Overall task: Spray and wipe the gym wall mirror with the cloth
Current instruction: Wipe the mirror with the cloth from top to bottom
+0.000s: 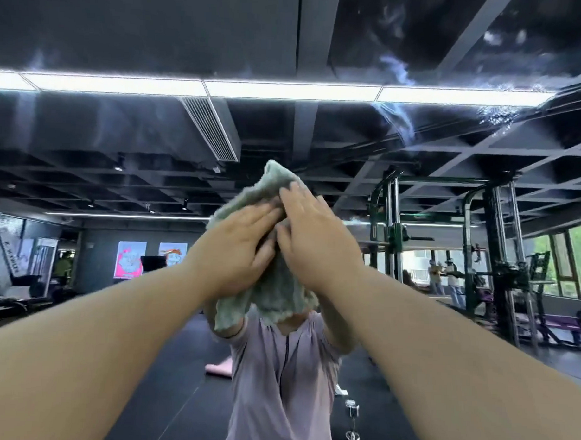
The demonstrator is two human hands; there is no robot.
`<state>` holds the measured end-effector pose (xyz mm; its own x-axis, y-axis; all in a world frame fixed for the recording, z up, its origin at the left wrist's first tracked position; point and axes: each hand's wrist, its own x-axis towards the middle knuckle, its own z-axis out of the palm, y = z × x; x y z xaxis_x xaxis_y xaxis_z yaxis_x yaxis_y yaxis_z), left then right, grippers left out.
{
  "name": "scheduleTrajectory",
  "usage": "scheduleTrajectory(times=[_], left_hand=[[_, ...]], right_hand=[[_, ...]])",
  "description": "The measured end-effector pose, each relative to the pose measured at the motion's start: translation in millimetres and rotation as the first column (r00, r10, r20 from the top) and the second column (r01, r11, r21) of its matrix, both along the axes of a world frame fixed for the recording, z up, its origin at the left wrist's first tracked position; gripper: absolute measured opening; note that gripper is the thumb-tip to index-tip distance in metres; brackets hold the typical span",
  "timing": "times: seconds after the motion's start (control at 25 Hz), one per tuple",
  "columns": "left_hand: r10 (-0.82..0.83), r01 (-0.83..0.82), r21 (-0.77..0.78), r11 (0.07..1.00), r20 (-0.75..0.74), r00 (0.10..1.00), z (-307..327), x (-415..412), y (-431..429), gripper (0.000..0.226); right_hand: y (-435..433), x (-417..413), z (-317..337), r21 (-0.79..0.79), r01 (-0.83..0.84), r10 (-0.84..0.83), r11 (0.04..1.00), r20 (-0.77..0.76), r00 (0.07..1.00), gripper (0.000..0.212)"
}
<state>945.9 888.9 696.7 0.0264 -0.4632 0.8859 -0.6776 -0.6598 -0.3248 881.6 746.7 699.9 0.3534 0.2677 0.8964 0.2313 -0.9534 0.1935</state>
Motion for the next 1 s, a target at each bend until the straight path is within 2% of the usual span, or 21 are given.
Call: scheduleTrajectory(times=[0.08, 0.12, 0.24, 0.32, 0.36, 0.44, 0.48, 0.56, 0.68, 0.8, 1.0], left_hand=[[-0.096, 0.084, -0.100, 0.991, -0.130, 0.987, 2.5, -4.1, 5.4, 0.048], [-0.094, 0.078, -0.126, 0.989, -0.129, 0.987, 5.8, -4.4, 6.1, 0.043], [-0.022, 0.022, -0.018, 1.000, -0.010, 1.000, 2.6, -7.9, 7.7, 0.041], [0.063, -0.056, 0.078, 0.995, -0.091, 0.994, -5.6, 0.2, 10.6, 0.042], [0.120, -0.115, 0.080, 0.990, -0.058, 0.991, -8.8, 6.1, 15.7, 0.049], [0.172, -0.169, 0.032, 0.985, -0.136, 0.976, -11.1, 6.4, 30.8, 0.065], [0.212, -0.213, -0.003, 0.977, -0.105, 0.972, -13.2, 8.0, 38.4, 0.071], [0.312, -0.315, -0.042, 0.948, -0.063, 0.948, -19.1, 13.4, 55.3, 0.079], [0.405, -0.435, -0.125, 0.892, -0.207, 0.890, -11.3, 20.7, 78.8, 0.071], [0.492, -0.538, -0.115, 0.835, -0.281, 0.824, 12.2, 26.2, 100.3, 0.069], [0.473, -0.544, -0.151, 0.826, -0.339, 0.813, 73.7, 45.5, 156.0, 0.071]], right_hand=[[7.8, 12.6, -5.0, -0.003, 0.041, -0.041, 0.999, -0.004, 0.999, 0.057], [13.8, 15.9, -9.1, 0.048, 0.041, -0.041, 0.998, -0.005, 0.999, 0.058], [34.0, 21.1, -30.2, 0.135, 0.056, -0.070, 0.989, 0.100, 0.993, 0.055], [42.5, 22.3, -48.5, 0.127, -0.013, 0.003, 0.992, 0.080, 0.997, 0.058], [45.5, 20.3, -59.1, 0.123, -0.037, 0.036, 0.992, 0.015, 0.999, 0.065], [46.8, 16.3, -72.5, 0.072, -0.059, 0.066, 0.996, -0.090, 0.994, 0.079], [46.1, 14.1, -71.5, 0.034, -0.053, 0.058, 0.998, -0.181, 0.982, 0.077], [49.8, 24.3, -51.1, -0.010, -0.024, 0.022, 1.000, -0.117, 0.993, 0.060], [80.0, 43.4, -14.7, 0.022, 0.014, -0.014, 1.000, -0.004, 1.000, 0.056], [113.1, 63.3, 12.0, -0.023, 0.063, -0.064, 0.998, -0.059, 0.996, 0.062], [164.6, 75.3, 79.9, -0.141, 0.135, -0.141, 0.981, -0.027, 0.990, 0.056]])
